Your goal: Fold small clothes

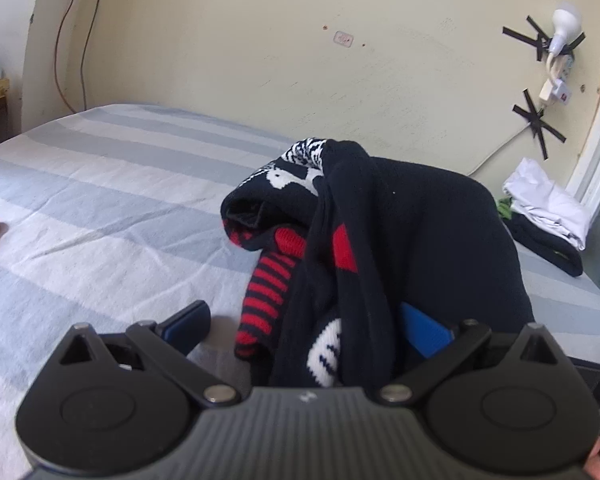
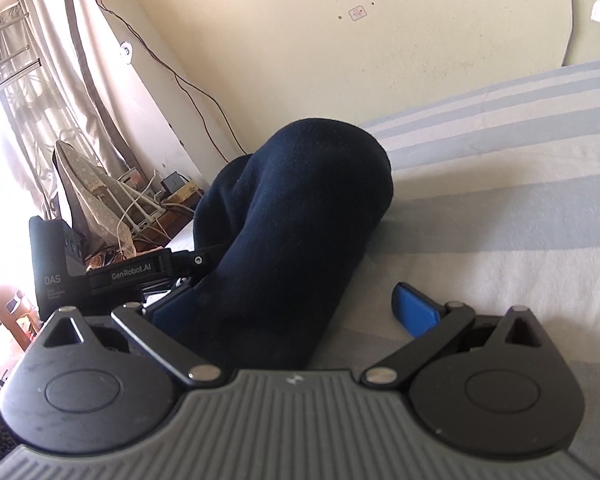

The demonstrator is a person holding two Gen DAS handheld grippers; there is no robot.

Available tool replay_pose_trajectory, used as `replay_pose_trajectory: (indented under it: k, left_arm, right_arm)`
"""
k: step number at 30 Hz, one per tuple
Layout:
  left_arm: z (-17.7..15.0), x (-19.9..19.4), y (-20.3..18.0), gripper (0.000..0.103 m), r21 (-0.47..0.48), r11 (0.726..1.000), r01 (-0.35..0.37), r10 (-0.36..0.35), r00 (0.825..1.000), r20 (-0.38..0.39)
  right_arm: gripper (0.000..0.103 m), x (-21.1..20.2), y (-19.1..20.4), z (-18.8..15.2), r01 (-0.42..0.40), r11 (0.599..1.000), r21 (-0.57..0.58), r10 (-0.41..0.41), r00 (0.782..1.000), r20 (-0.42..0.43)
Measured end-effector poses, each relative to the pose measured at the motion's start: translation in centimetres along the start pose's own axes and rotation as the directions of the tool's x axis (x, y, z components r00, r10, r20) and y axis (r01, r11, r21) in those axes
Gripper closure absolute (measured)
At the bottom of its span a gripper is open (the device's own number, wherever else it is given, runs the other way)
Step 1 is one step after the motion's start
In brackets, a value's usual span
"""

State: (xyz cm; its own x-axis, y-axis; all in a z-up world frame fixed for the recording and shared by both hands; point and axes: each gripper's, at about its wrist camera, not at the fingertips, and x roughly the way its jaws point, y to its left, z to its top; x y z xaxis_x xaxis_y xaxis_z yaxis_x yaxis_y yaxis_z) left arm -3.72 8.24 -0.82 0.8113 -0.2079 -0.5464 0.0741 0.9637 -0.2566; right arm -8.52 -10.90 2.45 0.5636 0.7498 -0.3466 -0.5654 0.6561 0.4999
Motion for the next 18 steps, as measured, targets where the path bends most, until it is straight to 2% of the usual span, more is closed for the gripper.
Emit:
replay_pose_trajectory:
  k: [11,18]
  left_arm:
    - [0.3,-0.7,-1.8,0.0,-0.032,0.987,-0.156,0.153,0.985,-0.08]
    - [-0.2,-1.6,-2.5,0.0,-0.005,0.979,-0.203,0.202,0.976,-0.085]
  right_arm:
    - [0.0,0.1,0.0,-0.3,-0.018,1.0,-0.011,0.018,1.0,-0.009]
    - [0.0,0.1,0.0,-0.2,-0.023,1.0,-0.013,0.023,1.0,-0.016]
